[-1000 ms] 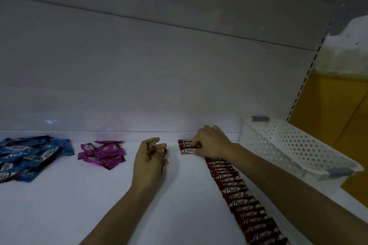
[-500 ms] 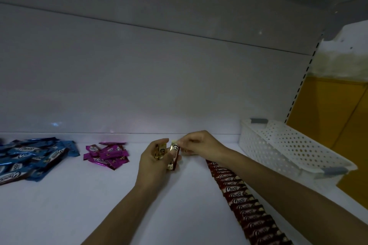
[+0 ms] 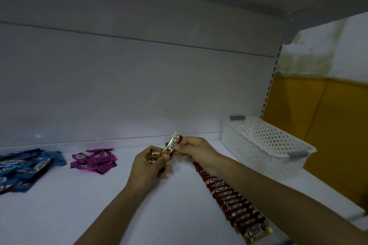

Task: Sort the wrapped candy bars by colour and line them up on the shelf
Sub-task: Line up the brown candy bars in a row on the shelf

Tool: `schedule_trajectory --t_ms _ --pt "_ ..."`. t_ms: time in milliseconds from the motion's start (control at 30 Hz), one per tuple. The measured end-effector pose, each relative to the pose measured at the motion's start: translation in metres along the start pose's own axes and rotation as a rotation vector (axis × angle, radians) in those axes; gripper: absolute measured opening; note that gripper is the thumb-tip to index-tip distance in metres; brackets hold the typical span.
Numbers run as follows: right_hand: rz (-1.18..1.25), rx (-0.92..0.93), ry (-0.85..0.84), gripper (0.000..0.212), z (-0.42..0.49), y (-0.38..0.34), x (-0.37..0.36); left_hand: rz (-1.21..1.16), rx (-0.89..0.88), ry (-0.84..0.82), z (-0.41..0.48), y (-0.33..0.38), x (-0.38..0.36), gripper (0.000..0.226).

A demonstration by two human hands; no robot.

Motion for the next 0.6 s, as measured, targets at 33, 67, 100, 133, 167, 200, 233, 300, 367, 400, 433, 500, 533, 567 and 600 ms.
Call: schedule_trajectory --t_ms 33,67,100,133,167,200,233,300,367,400,433,500,533,567,600 --pt "0.036 0.008 0.042 0.011 0.002 0.0 0.004 -0.01 0.004 0.011 -0.001 -0.001 0.001 0.009" --pt "0.042 0.016 0.09 0.01 0.003 -0.002 0.01 -0.016 0.014 0.025 -0.001 -0.003 0.003 0.014" --pt "-0.045 0.019 0.149 0.006 0.004 -0.005 0.02 -0.013 0.029 0.038 -0.001 -0.004 0.005 0.02" --pt "-0.24 0.005 0.213 0.005 0.004 -0.009 0.031 -0.011 0.046 0.051 0.0 -0.006 0.007 0.026" --pt "-0.451 -0.008 0.243 0.012 0.006 -0.015 0.038 -0.021 0.06 0.068 0.0 -0.007 0.01 0.033" --pt "-0.607 -0.022 0.24 0.017 0.008 -0.018 0.041 -0.037 0.069 0.087 0.001 -0.009 0.012 0.04" --pt "-0.69 -0.037 0.22 0.019 0.01 -0.018 0.041 -0.046 0.073 0.101 0.001 -0.01 0.014 0.045" --pt "-0.768 -0.049 0.172 0.017 0.015 -0.014 0.04 -0.053 0.073 0.112 0.001 -0.011 0.015 0.052" --pt "-0.889 -0.036 0.112 0.013 0.02 -0.013 0.031 -0.076 0.058 0.114 -0.001 -0.01 0.013 0.054" --pt "-0.936 -0.026 0.076 0.013 0.024 -0.012 0.026 -0.086 0.052 0.114 -0.002 -0.009 0.012 0.054" --pt "-0.968 -0.02 0.048 0.013 0.027 -0.012 0.021 -0.092 0.049 0.11 -0.002 -0.008 0.011 0.05" --pt "-1.006 -0.009 0.007 0.013 0.033 -0.013 0.014 -0.088 0.046 0.094 -0.002 -0.005 0.008 0.036" --pt "-1.015 -0.008 -0.006 0.012 0.036 -0.012 0.012 -0.076 0.042 0.086 -0.002 -0.003 0.007 0.027" --pt "-1.02 -0.009 -0.013 0.012 0.04 -0.012 0.011 -0.062 0.035 0.08 -0.002 -0.002 0.007 0.019" --pt "-1.019 -0.01 -0.016 0.012 0.043 -0.011 0.01 -0.05 0.028 0.077 -0.002 -0.001 0.007 0.013"
Point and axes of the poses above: each hand's wrist, its own z-axis towards the middle knuckle, its own x-axis out of the back of the hand, y = z × x, the point moved 10 cm from there along z, towards the middle knuckle, and after that the axes turned 14 degrees about -y, right-handed, at the moved point
